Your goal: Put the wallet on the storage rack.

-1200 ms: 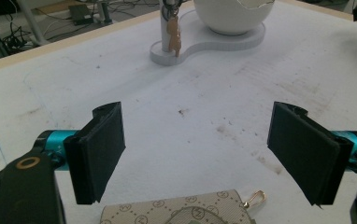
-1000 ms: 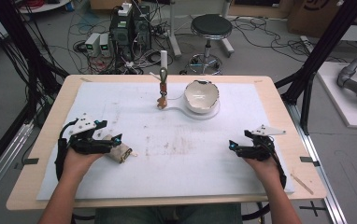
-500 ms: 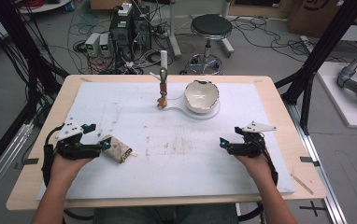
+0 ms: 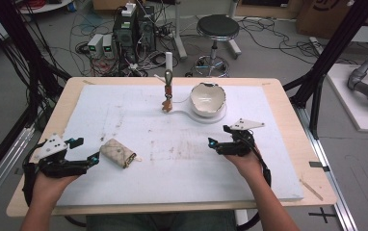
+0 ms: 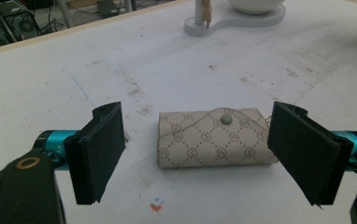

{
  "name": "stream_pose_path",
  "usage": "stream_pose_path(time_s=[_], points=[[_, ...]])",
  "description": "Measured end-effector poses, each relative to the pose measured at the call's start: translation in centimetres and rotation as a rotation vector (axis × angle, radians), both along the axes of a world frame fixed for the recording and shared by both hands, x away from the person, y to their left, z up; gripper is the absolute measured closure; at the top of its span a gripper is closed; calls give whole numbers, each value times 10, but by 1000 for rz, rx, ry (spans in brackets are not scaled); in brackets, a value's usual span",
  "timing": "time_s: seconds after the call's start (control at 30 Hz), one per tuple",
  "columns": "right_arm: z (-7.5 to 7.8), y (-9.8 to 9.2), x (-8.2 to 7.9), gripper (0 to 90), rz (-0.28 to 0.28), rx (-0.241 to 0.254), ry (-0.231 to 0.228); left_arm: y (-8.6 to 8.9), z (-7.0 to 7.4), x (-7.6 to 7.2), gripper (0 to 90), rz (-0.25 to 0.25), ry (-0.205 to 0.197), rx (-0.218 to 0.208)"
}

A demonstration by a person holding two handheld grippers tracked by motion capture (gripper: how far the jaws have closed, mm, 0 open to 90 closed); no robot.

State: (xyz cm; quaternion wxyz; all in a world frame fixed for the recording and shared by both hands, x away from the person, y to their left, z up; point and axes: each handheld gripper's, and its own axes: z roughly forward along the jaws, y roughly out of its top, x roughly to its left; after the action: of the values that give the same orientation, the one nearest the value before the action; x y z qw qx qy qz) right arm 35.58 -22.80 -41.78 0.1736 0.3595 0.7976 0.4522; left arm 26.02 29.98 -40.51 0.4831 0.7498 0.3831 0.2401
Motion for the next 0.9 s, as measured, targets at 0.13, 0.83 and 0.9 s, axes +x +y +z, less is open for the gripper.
stream_pose_path(time_s=[0.13, 0.83, 0.9], points=[[3, 17, 0, 173, 37, -6, 5, 6, -2, -4, 190, 7, 6, 0], [17, 108, 8, 173, 181, -22, 19, 33, -8, -17, 191, 2, 5, 1], [18, 119, 8, 173, 201, -27, 21, 34, -8, -18, 191, 3, 3, -2]])
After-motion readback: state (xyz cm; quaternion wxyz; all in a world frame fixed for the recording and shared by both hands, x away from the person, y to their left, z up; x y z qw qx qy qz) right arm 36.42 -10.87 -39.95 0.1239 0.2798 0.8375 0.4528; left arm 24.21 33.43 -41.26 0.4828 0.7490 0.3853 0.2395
